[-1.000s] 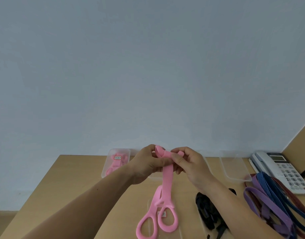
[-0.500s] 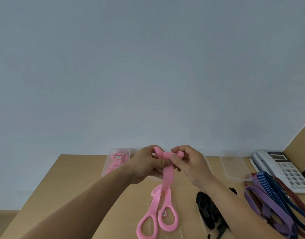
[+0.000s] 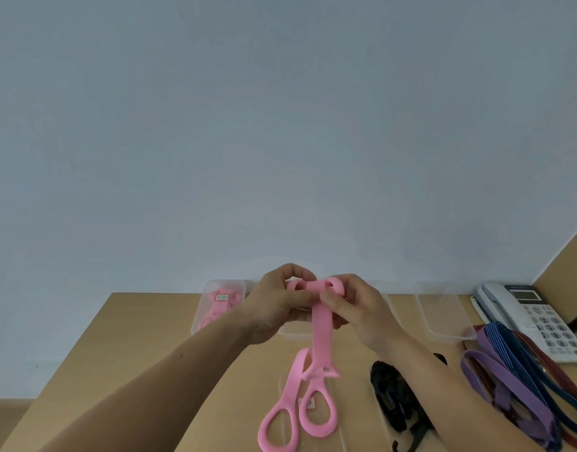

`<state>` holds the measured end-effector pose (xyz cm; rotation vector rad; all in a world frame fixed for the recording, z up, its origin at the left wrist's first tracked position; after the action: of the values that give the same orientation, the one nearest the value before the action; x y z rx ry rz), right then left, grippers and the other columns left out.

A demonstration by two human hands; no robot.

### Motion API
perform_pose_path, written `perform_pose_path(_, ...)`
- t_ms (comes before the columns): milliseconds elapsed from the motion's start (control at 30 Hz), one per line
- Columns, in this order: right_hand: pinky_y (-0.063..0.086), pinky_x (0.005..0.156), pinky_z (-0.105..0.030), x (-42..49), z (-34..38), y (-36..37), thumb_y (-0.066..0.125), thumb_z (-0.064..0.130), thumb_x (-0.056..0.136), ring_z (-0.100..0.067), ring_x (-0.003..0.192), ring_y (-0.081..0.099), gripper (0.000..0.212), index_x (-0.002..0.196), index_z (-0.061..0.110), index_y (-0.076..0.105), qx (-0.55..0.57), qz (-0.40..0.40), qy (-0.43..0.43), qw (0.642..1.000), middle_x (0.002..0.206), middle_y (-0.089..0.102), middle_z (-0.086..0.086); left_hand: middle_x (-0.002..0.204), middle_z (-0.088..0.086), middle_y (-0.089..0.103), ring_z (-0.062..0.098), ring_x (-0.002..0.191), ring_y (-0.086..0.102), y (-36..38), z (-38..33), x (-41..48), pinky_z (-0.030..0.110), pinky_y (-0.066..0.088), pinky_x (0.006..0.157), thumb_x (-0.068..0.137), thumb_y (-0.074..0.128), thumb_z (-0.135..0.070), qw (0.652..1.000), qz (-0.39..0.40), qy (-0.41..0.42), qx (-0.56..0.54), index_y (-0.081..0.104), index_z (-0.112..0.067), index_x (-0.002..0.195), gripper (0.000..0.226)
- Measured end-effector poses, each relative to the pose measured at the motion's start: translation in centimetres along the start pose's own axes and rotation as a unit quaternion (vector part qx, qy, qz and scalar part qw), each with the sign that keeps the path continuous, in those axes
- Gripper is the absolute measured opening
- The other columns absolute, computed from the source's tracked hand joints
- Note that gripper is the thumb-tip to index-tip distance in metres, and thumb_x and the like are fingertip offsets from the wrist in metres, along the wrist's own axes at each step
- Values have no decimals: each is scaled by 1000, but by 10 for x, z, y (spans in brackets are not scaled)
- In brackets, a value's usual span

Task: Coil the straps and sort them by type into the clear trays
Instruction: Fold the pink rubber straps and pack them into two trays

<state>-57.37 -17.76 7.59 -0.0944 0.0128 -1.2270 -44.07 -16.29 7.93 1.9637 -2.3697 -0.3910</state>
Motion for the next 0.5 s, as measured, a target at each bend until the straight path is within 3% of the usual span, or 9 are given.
perform_pose_path(167, 51, 56, -28, 0, 0, 2, 64, 45, 91, -18, 63, 65, 32, 86, 13, 67, -9, -5, 4, 1000, 72, 71, -4, 96, 15, 64, 23, 77, 71, -5, -7, -1, 34, 58, 69, 83, 67, 11, 989, -32, 62, 128, 57, -3, 100, 24)
perform_pose_path(300, 51, 56, -26, 1, 2, -1, 65, 27, 93, -16, 62, 63, 10, 94, 19, 70, -36, -20, -27, 999, 73, 72, -4, 109, 16, 64, 28, 82, 72, -7, -1, -2, 32, 58, 68, 82, 73, 2, 992, -27, 42, 120, 56, -9, 113, 37)
perform_pose_path(367, 51, 56, -26, 1, 7, -2, 67, 25, 92, -15, 61, 62, 4, 95, 25, 71, -27, -20, -45, 998, 73, 71, -2, 106, 19, 70, 30, 86, 73, -6, 6, -2, 34, 58, 70, 86, 73, -7, 993, -16, 8, 113, 56, -5, 114, 33)
perform_pose_path(500, 52, 58, -29, 2, 8, 2, 68, 19, 90, -16, 65, 65, 16, 104, 26, 68, -19, 7, -44, 999, 80, 71, -3, 97, 19, 74, 34, 88, 72, -5, 10, -4, 39, 58, 76, 90, 69, -14, 989, -8, -7, 149, 59, 3, 107, 25)
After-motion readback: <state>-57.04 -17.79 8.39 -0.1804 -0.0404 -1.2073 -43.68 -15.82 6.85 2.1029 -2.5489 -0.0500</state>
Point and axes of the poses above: each hand's wrist, its own x-axis towards the middle knuckle, its own y-axis out of the palm, z = x × y, the point moved 10 cm from there along x, towards the middle knuckle
